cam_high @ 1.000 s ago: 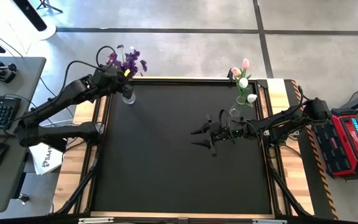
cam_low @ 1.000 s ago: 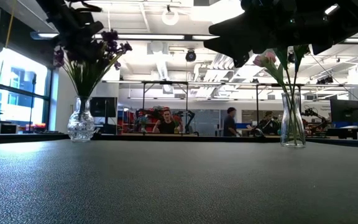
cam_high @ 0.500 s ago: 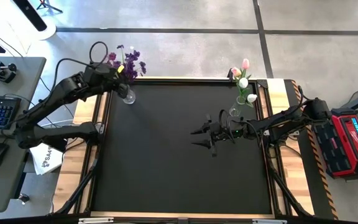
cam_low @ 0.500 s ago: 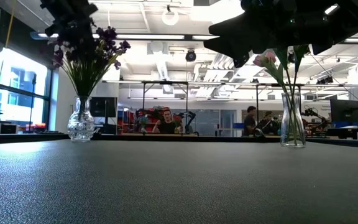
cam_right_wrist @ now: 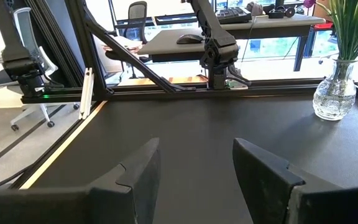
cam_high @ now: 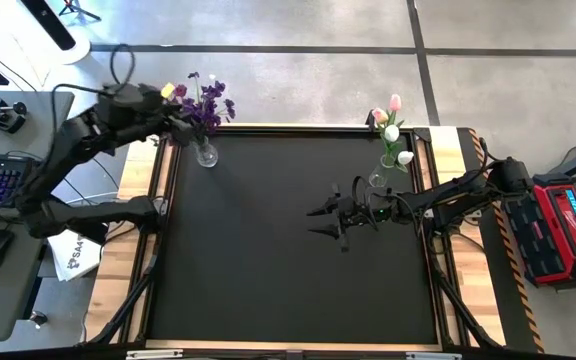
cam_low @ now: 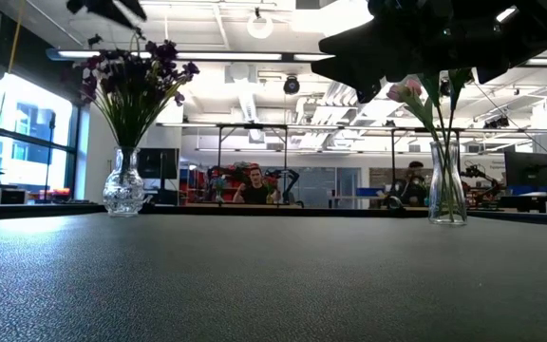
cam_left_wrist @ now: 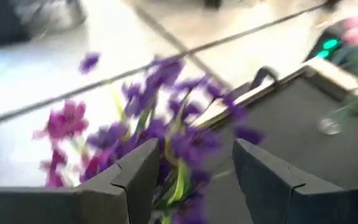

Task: Sort flowers into vase by color
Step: Adjust the left transparent vase

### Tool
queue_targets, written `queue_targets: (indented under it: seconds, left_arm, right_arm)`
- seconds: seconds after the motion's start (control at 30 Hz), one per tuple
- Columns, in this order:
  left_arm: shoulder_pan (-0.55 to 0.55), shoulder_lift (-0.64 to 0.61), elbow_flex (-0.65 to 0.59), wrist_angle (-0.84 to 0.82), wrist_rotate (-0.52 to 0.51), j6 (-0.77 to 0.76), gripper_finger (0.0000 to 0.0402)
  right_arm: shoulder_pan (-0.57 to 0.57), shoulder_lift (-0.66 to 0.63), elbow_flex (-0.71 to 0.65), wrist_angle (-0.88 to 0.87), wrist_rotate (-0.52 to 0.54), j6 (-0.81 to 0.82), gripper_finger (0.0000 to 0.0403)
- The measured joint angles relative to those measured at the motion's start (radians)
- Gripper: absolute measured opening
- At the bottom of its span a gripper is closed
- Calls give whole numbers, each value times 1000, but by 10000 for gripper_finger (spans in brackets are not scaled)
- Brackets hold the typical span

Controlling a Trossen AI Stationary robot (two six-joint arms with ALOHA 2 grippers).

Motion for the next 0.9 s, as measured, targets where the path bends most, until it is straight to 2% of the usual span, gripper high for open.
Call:
queue_targets:
  seconds: [0.1,0.27,0.33,0.4,0.53,0.63,0.8,0.9]
  left_arm:
    - [-44,-2,41,39,71,47,193]
    - [-209,-4,34,174,329,87,190]
    - [-311,2,17,221,366,87,183]
    - [-421,22,12,221,358,87,175]
    - [-627,73,-17,167,259,59,160]
    - [-759,118,-47,43,117,-34,150]
    - [-915,195,-127,-241,-141,-369,136]
    - [-972,204,-240,-279,-265,-574,132]
  right_arm:
    - [0,0,0,0,0,0,185]
    - [0,0,0,0,0,0,185]
    - [0,0,0,0,0,1,185]
    - [0,0,0,0,1,3,185]
    - [0,0,0,0,1,3,185]
    - [0,0,0,0,1,3,185]
    - [0,0,0,0,1,3,185]
    - [0,0,0,0,0,1,185]
